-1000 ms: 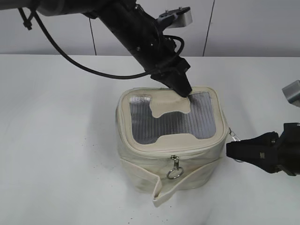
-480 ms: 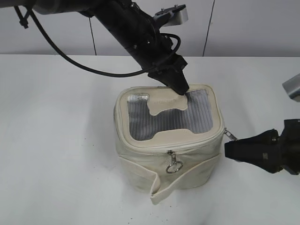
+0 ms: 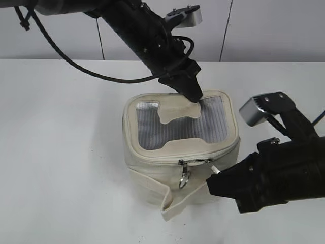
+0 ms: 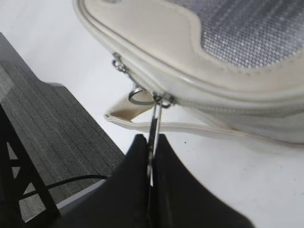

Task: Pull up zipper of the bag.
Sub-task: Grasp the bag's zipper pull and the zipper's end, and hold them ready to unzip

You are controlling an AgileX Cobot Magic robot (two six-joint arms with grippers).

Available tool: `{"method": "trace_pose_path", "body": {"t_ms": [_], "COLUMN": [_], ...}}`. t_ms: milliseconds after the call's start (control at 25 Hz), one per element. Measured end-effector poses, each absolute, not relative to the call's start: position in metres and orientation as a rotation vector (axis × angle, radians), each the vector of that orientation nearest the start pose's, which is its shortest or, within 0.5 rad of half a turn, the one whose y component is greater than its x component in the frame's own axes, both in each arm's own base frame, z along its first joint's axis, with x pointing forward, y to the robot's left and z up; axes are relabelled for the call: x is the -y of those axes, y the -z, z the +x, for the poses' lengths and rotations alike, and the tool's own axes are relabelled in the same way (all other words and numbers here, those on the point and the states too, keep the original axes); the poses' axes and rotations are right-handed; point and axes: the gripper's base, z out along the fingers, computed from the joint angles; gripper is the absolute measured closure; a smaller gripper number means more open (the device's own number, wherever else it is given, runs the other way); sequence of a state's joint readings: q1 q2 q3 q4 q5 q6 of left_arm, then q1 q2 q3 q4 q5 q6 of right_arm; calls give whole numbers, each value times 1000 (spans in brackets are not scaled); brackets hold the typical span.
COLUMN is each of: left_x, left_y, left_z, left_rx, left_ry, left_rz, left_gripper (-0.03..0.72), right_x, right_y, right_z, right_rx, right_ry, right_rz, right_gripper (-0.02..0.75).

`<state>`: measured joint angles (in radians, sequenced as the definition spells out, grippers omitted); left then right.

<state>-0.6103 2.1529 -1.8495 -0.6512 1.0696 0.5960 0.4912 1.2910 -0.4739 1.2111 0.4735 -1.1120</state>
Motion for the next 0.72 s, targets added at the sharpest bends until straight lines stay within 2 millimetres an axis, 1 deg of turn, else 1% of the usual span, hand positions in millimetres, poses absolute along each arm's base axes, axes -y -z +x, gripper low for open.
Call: {"method": "trace_pose_path", "body": {"t_ms": [160, 240, 520, 720], "left_x": [305, 303, 303, 303], "left_y": [-234, -233, -234, -234], "left_z": [355, 356, 355, 354], "left_rx": [-2431, -2433, -2438, -2441], "left_ry": [867, 859, 859, 865], "left_rz": [1275, 1279, 1296, 1298], "left_gripper": [650, 650, 650, 650], "right_x": [-150, -154, -160, -161], "right_y": [-199, -201, -191, -191], "right_z": [170, 172, 175, 174], "right_rx": [-2382, -2379, -2446, -2456], "right_ry": [-779, -784, -823, -841], "right_rz": [-775, -781, -790, -793], "right_gripper": [732, 732, 732, 732]}}
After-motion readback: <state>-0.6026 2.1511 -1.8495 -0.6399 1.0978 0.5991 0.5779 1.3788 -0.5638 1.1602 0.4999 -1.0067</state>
